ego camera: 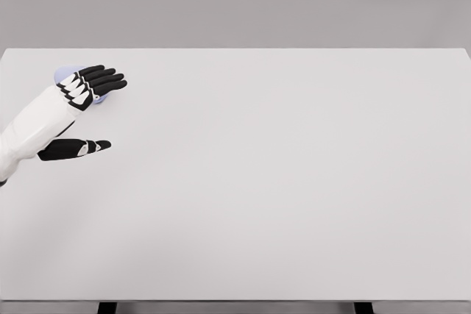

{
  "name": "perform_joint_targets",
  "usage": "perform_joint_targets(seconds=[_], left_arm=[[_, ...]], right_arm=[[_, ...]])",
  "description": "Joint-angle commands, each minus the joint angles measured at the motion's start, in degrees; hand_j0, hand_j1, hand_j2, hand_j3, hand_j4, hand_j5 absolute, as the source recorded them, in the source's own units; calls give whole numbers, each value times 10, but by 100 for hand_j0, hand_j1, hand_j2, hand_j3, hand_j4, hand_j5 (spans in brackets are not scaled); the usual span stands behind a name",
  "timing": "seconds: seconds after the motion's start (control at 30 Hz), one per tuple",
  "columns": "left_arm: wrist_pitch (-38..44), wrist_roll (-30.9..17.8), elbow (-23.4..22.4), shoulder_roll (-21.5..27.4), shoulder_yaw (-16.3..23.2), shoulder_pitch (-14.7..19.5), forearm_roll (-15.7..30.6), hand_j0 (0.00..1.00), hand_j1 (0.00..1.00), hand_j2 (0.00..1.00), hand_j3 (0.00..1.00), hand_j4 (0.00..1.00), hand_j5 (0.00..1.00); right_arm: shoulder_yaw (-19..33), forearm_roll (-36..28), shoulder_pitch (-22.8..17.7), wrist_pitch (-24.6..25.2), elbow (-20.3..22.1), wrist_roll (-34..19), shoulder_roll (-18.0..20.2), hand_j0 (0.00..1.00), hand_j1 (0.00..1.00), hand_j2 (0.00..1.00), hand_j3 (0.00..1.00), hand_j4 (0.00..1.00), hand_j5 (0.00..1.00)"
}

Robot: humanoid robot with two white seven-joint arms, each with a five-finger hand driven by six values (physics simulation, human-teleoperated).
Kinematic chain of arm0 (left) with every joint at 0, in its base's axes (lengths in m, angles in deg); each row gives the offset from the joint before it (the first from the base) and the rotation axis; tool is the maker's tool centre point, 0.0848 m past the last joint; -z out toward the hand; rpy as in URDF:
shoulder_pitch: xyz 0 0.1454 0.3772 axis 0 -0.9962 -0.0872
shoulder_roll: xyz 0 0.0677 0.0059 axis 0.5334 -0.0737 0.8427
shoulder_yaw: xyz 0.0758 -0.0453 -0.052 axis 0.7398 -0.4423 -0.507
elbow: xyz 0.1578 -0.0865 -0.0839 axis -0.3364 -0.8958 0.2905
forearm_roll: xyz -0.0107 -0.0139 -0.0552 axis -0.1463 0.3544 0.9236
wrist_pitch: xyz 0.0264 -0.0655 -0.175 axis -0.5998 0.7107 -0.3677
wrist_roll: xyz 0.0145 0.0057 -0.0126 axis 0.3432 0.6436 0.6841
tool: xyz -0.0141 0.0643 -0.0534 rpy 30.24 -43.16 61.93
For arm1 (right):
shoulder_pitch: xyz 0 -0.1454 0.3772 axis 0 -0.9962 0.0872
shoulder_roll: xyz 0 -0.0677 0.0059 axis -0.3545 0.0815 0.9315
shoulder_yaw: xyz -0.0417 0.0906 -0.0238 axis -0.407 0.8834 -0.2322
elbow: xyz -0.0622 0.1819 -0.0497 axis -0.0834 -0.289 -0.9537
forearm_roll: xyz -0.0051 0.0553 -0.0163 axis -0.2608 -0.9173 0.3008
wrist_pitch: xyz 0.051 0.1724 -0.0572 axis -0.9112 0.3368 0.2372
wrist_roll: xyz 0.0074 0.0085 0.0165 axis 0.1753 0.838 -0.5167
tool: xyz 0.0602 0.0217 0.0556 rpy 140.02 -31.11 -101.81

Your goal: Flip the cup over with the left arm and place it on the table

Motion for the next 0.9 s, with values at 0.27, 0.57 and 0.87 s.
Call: perform_joint_targets(seconds=[0.27, 0.57, 0.87], left_arm=[[-1, 0, -13, 22, -10, 4, -3, 100, 100, 100, 100, 100, 100], [-1, -154, -103, 38, -41, 31, 3, 100, 100, 100, 100, 100, 100], [53, -461, -138, 1, -51, 171, 85, 100, 100, 100, 100, 100, 100]], right_arm=[[0, 0, -4, 3, -3, 0, 0, 100, 100, 100, 100, 100, 100], [0, 0, -4, 3, -3, 0, 0, 100, 100, 100, 100, 100, 100], [0, -1, -4, 3, -3, 0, 0, 100, 100, 100, 100, 100, 100]])
